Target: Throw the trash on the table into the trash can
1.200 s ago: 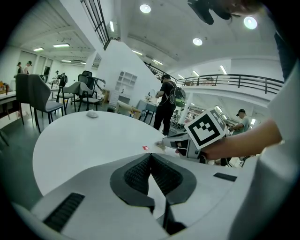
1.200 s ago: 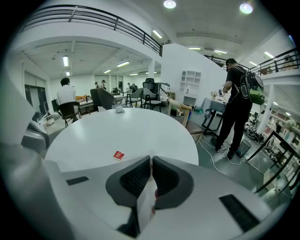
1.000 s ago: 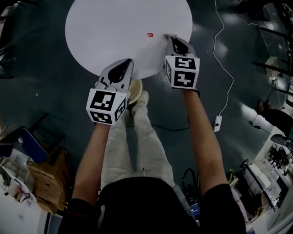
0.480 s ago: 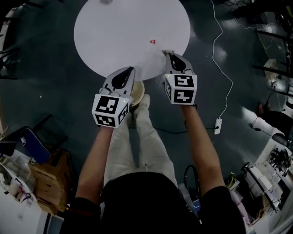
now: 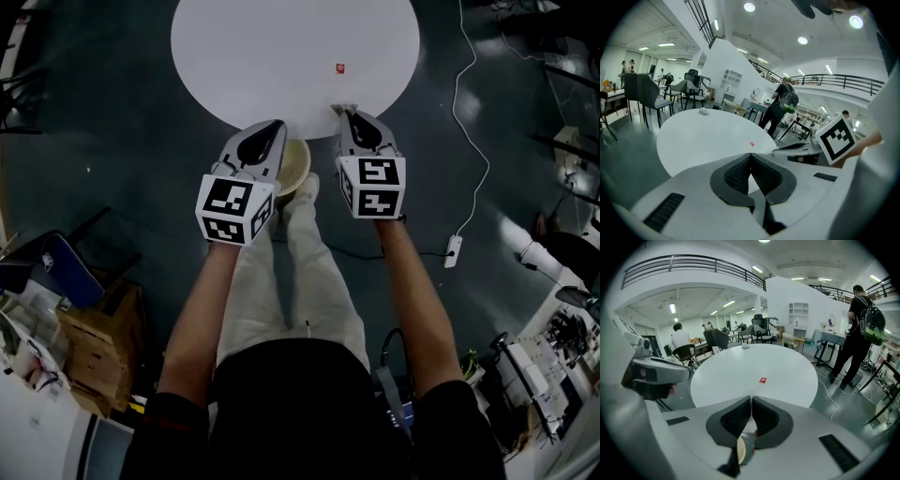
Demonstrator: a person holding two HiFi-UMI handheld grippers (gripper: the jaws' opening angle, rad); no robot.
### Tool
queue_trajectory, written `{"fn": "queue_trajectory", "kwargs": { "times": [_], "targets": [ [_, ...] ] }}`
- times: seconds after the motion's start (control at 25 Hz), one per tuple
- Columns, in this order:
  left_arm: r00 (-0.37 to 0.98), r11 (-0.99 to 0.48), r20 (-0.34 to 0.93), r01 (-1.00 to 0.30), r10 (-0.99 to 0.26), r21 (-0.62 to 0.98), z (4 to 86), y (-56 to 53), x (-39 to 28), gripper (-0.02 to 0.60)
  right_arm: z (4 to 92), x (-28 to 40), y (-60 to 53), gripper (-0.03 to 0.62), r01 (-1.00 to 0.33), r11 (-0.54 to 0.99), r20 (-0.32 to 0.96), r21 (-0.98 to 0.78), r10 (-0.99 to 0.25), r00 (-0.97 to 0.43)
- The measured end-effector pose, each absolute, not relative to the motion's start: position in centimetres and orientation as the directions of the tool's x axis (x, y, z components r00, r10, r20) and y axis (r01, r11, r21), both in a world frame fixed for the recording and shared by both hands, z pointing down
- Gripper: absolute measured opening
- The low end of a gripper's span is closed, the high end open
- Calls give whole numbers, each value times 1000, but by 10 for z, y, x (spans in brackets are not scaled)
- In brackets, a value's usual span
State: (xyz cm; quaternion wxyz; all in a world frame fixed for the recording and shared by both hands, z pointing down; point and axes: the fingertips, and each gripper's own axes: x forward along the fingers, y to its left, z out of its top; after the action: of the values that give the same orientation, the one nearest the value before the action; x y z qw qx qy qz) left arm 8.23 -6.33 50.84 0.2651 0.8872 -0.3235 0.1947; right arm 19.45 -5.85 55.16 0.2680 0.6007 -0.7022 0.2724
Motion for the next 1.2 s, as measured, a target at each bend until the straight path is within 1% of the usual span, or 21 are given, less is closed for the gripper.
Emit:
{"fn": "queue_trajectory", "kwargs": {
  "times": [0.64, 1.2],
  "targets": [
    [680, -586, 549, -719, -486, 372, 549, -38, 39, 15, 592, 104, 1, 26, -951, 263, 732, -160, -614, -293],
    [623, -491, 601, -776, -501, 395, 613, -19, -22, 15, 660, 47, 16, 26, -918, 337, 778, -210, -510, -366]
  ]
}}
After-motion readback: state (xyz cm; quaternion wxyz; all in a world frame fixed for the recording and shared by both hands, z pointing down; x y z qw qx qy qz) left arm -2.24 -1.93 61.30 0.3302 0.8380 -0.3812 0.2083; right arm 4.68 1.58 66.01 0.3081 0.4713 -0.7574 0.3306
